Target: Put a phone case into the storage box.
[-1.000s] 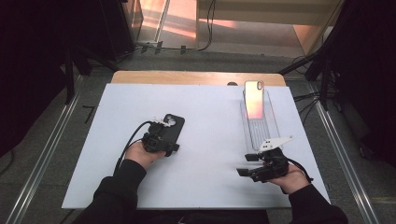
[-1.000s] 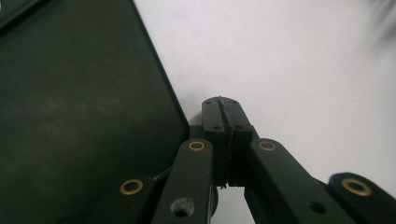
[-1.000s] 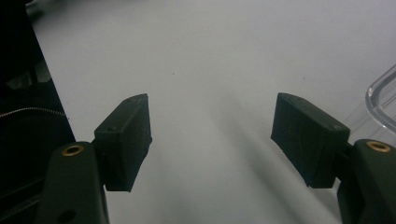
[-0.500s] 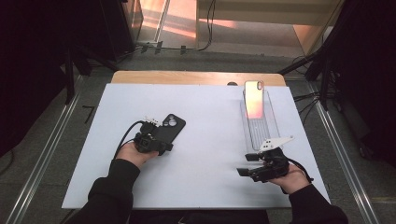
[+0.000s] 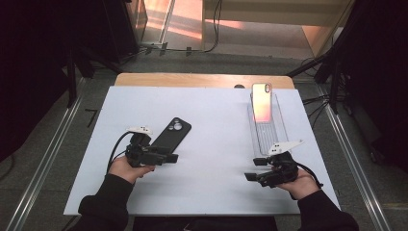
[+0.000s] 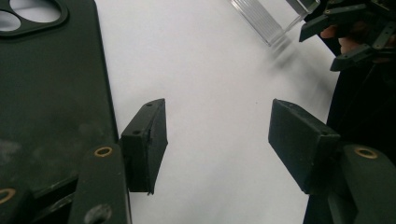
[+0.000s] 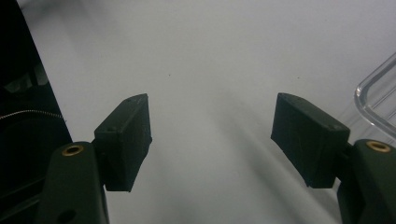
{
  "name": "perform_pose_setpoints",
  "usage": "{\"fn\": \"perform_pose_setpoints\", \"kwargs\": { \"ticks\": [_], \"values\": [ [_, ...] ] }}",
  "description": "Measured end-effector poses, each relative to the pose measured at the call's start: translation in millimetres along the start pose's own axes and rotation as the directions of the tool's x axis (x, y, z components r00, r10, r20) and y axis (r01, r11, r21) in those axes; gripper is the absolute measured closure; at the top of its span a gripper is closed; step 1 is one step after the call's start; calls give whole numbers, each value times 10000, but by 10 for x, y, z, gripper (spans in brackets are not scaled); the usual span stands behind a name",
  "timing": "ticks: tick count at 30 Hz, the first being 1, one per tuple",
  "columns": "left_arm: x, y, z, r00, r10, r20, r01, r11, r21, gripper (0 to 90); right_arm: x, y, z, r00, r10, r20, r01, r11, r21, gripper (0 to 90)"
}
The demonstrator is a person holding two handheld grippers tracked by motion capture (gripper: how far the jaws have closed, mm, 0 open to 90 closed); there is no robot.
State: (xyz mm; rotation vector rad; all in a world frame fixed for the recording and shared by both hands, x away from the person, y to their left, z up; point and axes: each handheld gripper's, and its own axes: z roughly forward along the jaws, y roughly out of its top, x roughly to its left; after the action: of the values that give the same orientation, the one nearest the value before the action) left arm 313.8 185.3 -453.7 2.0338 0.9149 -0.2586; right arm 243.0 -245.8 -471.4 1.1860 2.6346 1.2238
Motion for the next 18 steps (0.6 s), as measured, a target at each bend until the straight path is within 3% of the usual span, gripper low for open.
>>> {"fn": "perform_pose_setpoints", "kwargs": {
  "ticks": [18],
  "values": [
    [-114, -353, -229, 9993, 257, -279, -272, 9982, -530, 300, -27, -13, 8, 9999, 100, 91, -102, 9998, 159, 262]
  ]
}}
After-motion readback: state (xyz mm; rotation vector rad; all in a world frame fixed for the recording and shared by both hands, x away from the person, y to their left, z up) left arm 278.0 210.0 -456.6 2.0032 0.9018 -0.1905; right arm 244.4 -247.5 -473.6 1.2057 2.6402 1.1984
